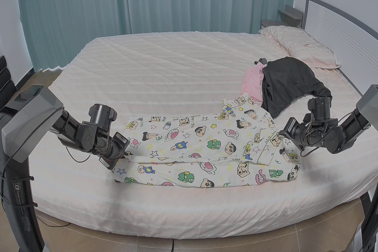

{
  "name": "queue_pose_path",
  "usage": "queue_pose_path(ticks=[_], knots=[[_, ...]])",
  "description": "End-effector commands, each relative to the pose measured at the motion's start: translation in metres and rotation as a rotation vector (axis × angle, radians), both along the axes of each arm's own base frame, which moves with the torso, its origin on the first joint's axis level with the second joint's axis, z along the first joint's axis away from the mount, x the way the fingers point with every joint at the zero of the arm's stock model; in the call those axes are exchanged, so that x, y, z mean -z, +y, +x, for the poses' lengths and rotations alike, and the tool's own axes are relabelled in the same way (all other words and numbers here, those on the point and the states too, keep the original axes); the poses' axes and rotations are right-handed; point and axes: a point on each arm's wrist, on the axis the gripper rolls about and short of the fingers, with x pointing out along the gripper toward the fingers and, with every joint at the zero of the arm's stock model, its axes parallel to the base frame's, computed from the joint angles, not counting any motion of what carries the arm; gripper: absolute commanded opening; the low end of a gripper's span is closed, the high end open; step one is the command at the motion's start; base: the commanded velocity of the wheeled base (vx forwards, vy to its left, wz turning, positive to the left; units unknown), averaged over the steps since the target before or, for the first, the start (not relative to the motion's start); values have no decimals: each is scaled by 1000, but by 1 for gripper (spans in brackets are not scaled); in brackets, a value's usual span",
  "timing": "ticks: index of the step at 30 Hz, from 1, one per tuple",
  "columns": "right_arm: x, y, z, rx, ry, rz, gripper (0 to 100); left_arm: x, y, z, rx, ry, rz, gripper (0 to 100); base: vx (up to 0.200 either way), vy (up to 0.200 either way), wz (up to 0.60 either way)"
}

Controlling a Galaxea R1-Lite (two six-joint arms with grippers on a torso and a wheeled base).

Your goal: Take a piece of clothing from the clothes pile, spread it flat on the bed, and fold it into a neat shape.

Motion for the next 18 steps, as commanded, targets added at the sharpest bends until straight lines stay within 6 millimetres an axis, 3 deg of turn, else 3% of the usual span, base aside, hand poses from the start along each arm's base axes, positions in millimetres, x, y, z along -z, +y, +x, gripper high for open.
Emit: queue_pose_path(ticks=[1,2,3,8,12,18], knots=[[8,3,5,-4,15,6,0,1,0,1,-2,-2,0,0,0,0,0],[9,3,5,-2,15,6,0,1,0,1,-3,2,-2,0,0,0,0],[12,3,5,-2,22,3,100,1,2,1,-4,5,-9,100,0,0,0],[16,2,3,3,38,2,100,0,5,-2,-9,25,-7,100,0,0,0],[7,2,0,130,49,87,100,-9,22,-12,-45,22,-6,100,0,0,0],[15,27,-13,124,108,138,100,-16,29,-41,-52,15,-11,100,0,0,0]])
